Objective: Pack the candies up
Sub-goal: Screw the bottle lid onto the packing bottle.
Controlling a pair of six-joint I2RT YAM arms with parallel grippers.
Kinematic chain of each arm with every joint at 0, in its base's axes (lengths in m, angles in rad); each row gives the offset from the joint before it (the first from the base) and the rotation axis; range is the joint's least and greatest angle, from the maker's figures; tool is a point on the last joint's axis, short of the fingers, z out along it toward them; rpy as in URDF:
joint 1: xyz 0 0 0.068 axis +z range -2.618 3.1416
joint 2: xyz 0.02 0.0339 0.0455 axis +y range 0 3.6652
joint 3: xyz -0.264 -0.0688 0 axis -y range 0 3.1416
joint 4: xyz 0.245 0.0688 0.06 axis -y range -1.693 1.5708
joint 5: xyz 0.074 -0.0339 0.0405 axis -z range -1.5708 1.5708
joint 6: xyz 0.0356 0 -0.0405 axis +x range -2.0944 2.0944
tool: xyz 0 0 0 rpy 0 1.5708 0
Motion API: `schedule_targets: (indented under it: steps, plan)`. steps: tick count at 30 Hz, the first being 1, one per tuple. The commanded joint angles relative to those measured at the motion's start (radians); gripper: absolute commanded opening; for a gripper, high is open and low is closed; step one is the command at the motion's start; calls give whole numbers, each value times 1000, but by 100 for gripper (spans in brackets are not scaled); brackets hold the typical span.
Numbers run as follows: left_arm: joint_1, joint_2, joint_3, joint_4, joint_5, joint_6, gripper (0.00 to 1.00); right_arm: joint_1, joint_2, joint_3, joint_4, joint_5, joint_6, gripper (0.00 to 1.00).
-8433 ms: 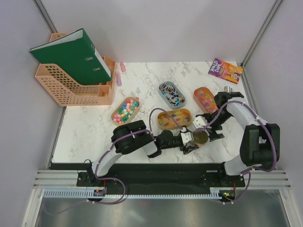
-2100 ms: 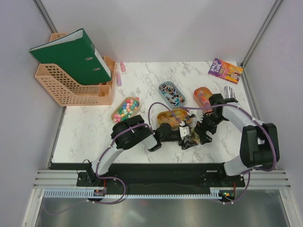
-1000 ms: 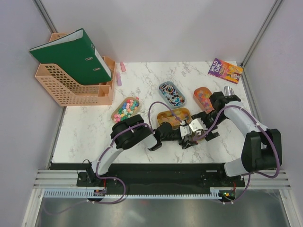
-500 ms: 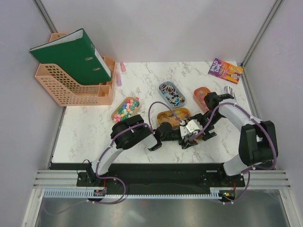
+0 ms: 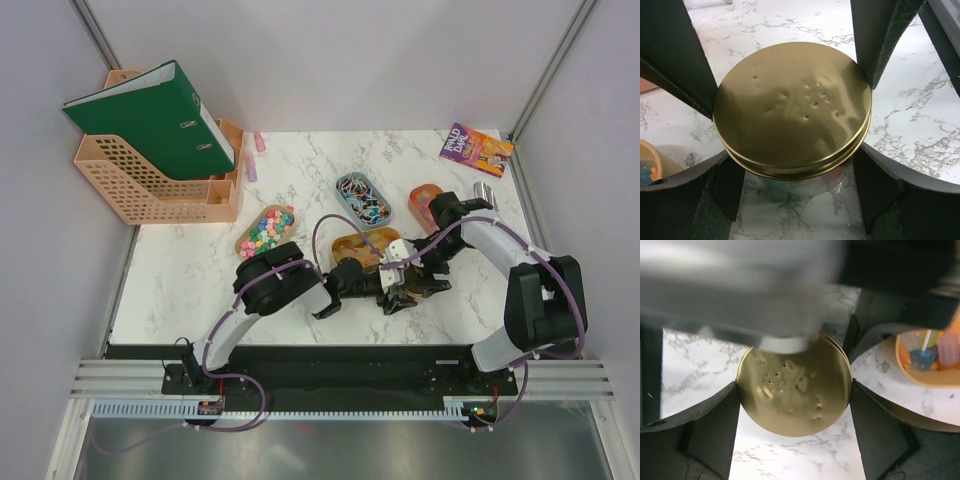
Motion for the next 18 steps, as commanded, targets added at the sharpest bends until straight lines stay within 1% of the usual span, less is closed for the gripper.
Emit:
schedule_targets:
  steps: [1, 3, 6, 7, 9, 10, 13, 18]
  plan:
    - [22, 69, -63, -311, -90, 78, 2, 2, 88, -47, 38, 28, 506, 42]
    - [28, 63, -60, -312, -104, 73, 2, 0, 105, -55, 72, 45, 648, 39]
    - [34, 56, -54, -318, -120, 72, 2, 0, 89, -76, 158, 67, 764, 38]
    - [35, 54, -48, -344, -123, 73, 2, 0, 86, -79, 198, 84, 836, 38]
    - [40, 52, -46, -349, -127, 66, 2, 0, 89, -78, 218, 104, 897, 39]
    - [42, 51, -48, -346, -127, 66, 2, -1, 92, -76, 239, 142, 963, 39]
    - [43, 57, -55, -337, -131, 78, 2, 0, 112, -69, 239, 176, 1049, 39]
    - [51, 65, -52, -321, -146, 83, 2, -1, 77, -102, 235, 171, 1056, 40]
